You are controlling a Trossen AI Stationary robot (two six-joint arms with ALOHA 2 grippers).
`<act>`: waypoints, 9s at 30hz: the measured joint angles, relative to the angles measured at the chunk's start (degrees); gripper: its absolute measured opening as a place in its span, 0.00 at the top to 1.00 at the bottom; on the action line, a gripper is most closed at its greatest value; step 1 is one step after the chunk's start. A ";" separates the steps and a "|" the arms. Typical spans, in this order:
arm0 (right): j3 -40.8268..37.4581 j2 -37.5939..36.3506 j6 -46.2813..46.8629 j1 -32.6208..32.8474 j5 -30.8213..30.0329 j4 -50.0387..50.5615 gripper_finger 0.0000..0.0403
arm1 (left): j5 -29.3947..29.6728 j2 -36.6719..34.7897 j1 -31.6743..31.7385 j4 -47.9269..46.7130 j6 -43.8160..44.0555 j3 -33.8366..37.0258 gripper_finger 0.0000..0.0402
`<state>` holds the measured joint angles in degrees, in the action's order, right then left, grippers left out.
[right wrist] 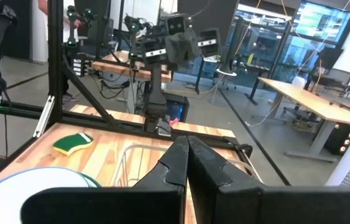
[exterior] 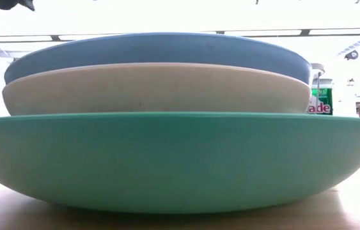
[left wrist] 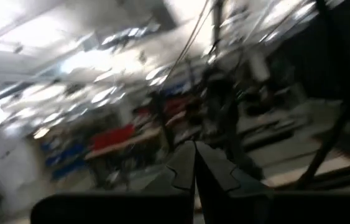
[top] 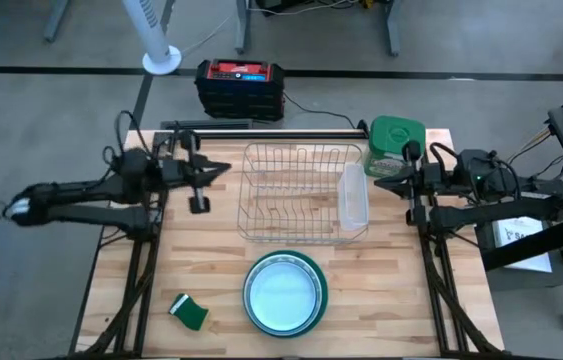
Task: Sort dishes
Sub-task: Put the light blue plate in the dish rack
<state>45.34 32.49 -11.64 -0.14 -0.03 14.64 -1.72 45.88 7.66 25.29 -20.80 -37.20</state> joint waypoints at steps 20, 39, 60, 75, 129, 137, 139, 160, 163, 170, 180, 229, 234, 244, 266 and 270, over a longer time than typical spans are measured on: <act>0.00 1.20 4.04 0.02 4.54 6.23 1.00 | 33.16 17.39 -29.42 1.48 13.96 1.89 1.00; 0.00 0.11 13.21 6.36 4.43 18.29 1.00 | 32.42 38.52 -32.57 -37.91 42.12 -20.80 1.00; 0.00 -0.15 14.69 7.15 3.93 27.40 1.00 | 13.96 47.74 -36.48 -53.67 80.69 -24.07 1.00; -0.55 -0.15 14.12 7.15 3.89 29.77 1.00 | 16.09 47.79 -34.78 -52.41 93.31 -24.07 1.00; -0.59 -0.04 15.04 7.13 3.89 29.68 1.00 | 20.68 56.21 -34.47 -49.62 85.32 -24.18 0.59; -0.59 -0.04 15.24 7.13 3.89 29.63 1.00 | 20.22 55.86 -34.46 -51.02 86.01 -25.23 0.62; -0.59 -0.04 15.67 7.13 3.89 29.61 1.00 | 20.27 55.86 -34.44 -54.37 86.01 -26.93 0.62; -0.59 -0.04 15.61 7.13 3.87 29.66 1.00 | 23.66 56.53 -35.34 -65.23 75.70 -35.87 0.62; -0.59 -0.04 15.58 7.13 3.87 29.68 1.00 | 23.78 56.53 -35.30 -64.01 78.00 -34.07 0.61; -0.59 -0.04 15.61 7.13 3.87 29.69 1.00 | 23.63 56.53 -35.32 -63.38 81.50 -31.34 0.60; -0.59 -0.04 15.66 7.13 3.87 29.69 1.00 | 23.27 56.53 -35.32 -55.69 81.20 -30.62 0.60; -0.94 -0.04 15.60 7.13 3.88 29.60 1.00 | 24.64 56.77 -35.17 -63.31 86.13 -33.10 0.91; -0.96 -0.04 15.61 7.15 3.87 29.61 1.00 | 24.77 58.42 -35.14 -63.42 85.84 -33.10 0.79; -0.98 -0.04 15.65 7.13 3.87 29.59 1.00 | 24.86 60.56 -35.14 -63.44 85.84 -33.30 0.68; -1.03 -0.04 16.22 7.13 3.85 29.61 1.00 | 24.02 58.13 -35.14 -65.50 86.05 -33.30 0.89; -1.03 -0.04 16.22 7.14 3.85 29.61 1.00 | 23.20 58.11 -35.14 -65.79 86.05 -33.30 0.89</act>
<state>44.31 32.45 4.58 7.00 3.82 44.25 21.47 103.98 -27.49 -40.51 65.25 -70.50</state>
